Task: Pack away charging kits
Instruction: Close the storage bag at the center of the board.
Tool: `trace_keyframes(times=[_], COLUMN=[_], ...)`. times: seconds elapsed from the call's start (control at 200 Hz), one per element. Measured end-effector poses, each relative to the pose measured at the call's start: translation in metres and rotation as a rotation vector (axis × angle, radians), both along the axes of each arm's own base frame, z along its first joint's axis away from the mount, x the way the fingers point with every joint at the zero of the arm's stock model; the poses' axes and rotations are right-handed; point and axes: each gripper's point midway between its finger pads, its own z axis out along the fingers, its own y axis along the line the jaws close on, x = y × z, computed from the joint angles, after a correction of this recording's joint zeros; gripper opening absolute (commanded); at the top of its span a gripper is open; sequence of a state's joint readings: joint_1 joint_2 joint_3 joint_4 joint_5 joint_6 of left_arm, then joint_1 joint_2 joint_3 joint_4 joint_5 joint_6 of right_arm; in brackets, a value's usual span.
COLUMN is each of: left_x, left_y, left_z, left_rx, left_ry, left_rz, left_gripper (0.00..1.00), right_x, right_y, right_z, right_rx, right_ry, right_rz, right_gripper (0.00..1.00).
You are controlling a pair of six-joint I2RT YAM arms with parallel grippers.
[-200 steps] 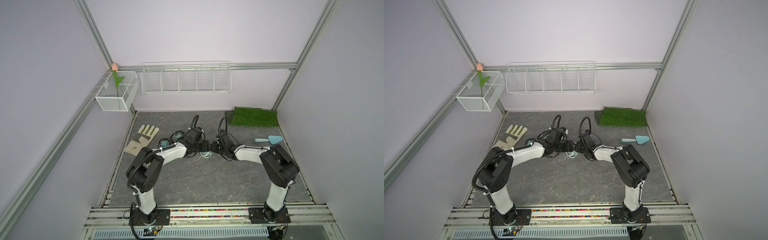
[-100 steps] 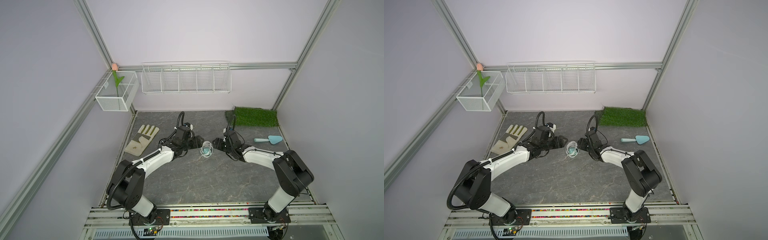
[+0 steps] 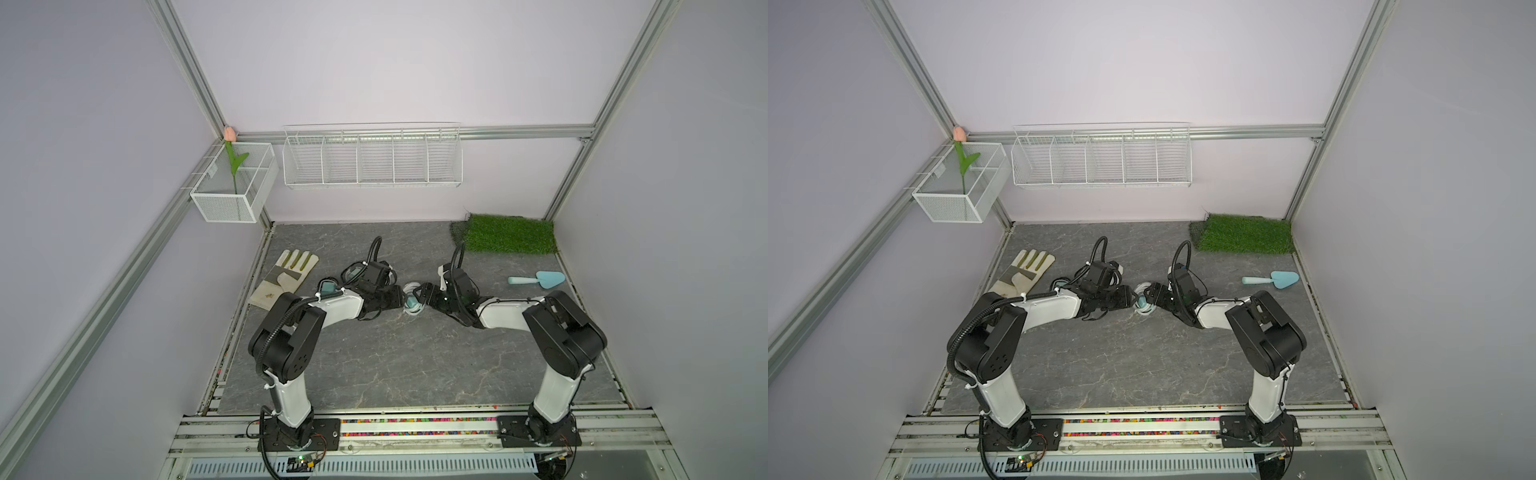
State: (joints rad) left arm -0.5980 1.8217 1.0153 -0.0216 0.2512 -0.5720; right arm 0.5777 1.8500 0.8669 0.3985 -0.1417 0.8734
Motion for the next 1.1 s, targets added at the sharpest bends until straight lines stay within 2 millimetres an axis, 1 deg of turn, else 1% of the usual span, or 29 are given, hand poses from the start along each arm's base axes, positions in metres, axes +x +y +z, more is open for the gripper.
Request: trace_keyframes(times=[0.125,0.265,0.295,0.385,0.45,0.515,0.585,0.67,0.745,0.805,0.905,1.101], left_x=[0.003,0.002,0.002,0.002,0.002,0.001,0.001,0.001,0.0,0.0,0.0,-0.005], left_y=[-0.012,-0.016,-0.017,-0.019,-0.02,-0.021,-0.021,-0.021,-0.023,-0.024,-0.024,-0.016], left_z=[0.006,0.003,0.002,0.002,0.002,0.002,0.002,0.002,0.003,0.003,0.003,-0.001], left_rx=[-0.033,-0.042,-0.043,-0.045,-0.046,-0.045,-0.045,-0.045,-0.048,-0.05,-0.048,-0.038], left_ry=[-0.014,-0.003,-0.001,0.001,-0.001,-0.001,0.0,-0.002,-0.002,-0.003,-0.005,-0.003], left_rz=[-0.023,-0.032,-0.032,-0.034,-0.036,-0.037,-0.035,-0.04,-0.039,-0.04,-0.038,-0.03], left_gripper=[0.43,0.39,0.39,0.39,0.39,0.41,0.45,0.6,0.71,0.77,0.81,0.81], right_x=[0.002,0.007,0.009,0.012,0.013,0.014,0.014,0.014,0.015,0.015,0.015,0.014], right_y=[0.003,0.006,0.007,0.008,0.008,0.008,0.008,0.008,0.009,0.01,0.011,0.015], right_z=[0.002,-0.002,-0.003,-0.004,-0.006,-0.009,-0.012,-0.014,-0.014,-0.015,-0.014,-0.011], right_rx=[0.031,0.065,0.075,0.096,0.103,0.109,0.113,0.117,0.125,0.129,0.139,0.162], right_ry=[0.009,0.015,0.014,0.015,0.021,0.029,0.04,0.044,0.042,0.043,0.042,0.031], right_rz=[-0.017,-0.036,-0.039,-0.049,-0.058,-0.067,-0.075,-0.079,-0.08,-0.082,-0.078,-0.059], right_gripper=[0.74,0.65,0.61,0.55,0.46,0.39,0.32,0.22,0.16,0.13,0.07,0.06])
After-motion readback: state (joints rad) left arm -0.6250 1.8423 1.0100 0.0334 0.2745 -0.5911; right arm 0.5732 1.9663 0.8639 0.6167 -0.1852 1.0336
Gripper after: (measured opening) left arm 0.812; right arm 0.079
